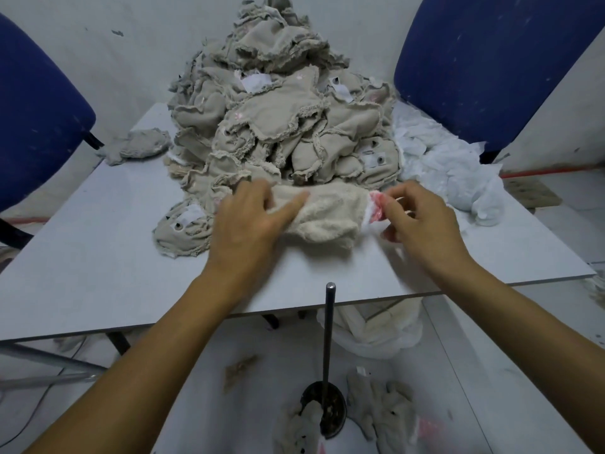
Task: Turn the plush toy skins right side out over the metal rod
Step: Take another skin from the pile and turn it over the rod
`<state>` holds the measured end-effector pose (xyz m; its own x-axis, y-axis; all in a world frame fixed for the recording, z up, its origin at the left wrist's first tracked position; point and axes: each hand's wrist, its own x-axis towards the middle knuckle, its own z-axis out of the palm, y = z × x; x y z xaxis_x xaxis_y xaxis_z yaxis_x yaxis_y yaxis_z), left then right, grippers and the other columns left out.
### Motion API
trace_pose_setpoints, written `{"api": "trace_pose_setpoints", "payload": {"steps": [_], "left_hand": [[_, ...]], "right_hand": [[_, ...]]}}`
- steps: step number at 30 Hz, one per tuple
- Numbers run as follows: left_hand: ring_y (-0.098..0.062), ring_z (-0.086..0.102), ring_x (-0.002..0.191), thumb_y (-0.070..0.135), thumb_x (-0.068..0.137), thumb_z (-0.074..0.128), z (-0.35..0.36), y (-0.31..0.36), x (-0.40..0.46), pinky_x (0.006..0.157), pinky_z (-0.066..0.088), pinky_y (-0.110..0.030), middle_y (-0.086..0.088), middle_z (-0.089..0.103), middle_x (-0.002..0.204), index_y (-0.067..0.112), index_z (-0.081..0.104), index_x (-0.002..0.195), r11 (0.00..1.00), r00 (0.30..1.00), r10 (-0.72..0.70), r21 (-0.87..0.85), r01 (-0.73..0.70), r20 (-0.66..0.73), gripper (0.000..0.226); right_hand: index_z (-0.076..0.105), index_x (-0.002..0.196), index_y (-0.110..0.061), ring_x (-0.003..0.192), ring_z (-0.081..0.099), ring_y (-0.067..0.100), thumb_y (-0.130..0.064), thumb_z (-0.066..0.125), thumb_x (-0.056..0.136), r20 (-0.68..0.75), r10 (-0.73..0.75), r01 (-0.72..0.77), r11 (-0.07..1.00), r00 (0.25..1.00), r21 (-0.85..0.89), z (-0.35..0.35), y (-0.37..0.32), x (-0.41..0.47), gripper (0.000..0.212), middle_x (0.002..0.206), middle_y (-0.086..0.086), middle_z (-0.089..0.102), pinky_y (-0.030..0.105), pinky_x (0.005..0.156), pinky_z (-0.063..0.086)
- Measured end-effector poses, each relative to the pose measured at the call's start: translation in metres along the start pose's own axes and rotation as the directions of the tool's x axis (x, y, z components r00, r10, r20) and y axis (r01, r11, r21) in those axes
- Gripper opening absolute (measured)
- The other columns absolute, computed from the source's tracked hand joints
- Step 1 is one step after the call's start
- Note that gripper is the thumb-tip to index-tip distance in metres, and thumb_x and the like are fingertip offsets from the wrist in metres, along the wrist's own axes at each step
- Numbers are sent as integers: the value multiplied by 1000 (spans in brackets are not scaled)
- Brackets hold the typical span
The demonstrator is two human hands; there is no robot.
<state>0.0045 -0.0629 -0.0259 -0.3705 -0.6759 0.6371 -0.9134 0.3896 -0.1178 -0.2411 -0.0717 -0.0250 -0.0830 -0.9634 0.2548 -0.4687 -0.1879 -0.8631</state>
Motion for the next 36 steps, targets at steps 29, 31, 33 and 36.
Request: {"api": "trace_pose_setpoints", "payload": {"steps": [29,31,33,36], "left_hand": [[-20,61,97,39,90,63,7,34,20,75,53,-39,7,67,95,31,65,100,886,832,-211,-258,384,514,13],[-22,61,98,35,92,61,9,35,21,76,53,-40,3,69,100,30,64,99,890,827,-192,-261,374,529,10],[-24,61,96,32,92,61,10,36,22,75,51,-39,1,67,98,29,62,94,881,814,-196,-265,391,548,4],[-26,61,93,29,93,61,7,39,23,77,52,-42,1,67,95,28,58,88,836,805,-235,-309,453,545,6]], "right_hand": [[58,129,-29,87,35,18,-13,60,90,435,-277,497,668,857,-553,33,-3,-24,42,91,-4,33,33,66,32],[56,130,-29,92,42,21,-24,50,97,440,-250,479,684,862,-550,33,-5,-23,34,94,-4,37,35,71,37],[54,129,-31,99,47,23,-37,38,99,424,-219,451,672,879,-587,33,-8,-24,35,101,-2,46,36,75,35],[54,125,-36,106,53,27,-53,22,94,404,-148,393,666,903,-634,30,-18,-25,48,109,-2,58,40,87,34]]}}
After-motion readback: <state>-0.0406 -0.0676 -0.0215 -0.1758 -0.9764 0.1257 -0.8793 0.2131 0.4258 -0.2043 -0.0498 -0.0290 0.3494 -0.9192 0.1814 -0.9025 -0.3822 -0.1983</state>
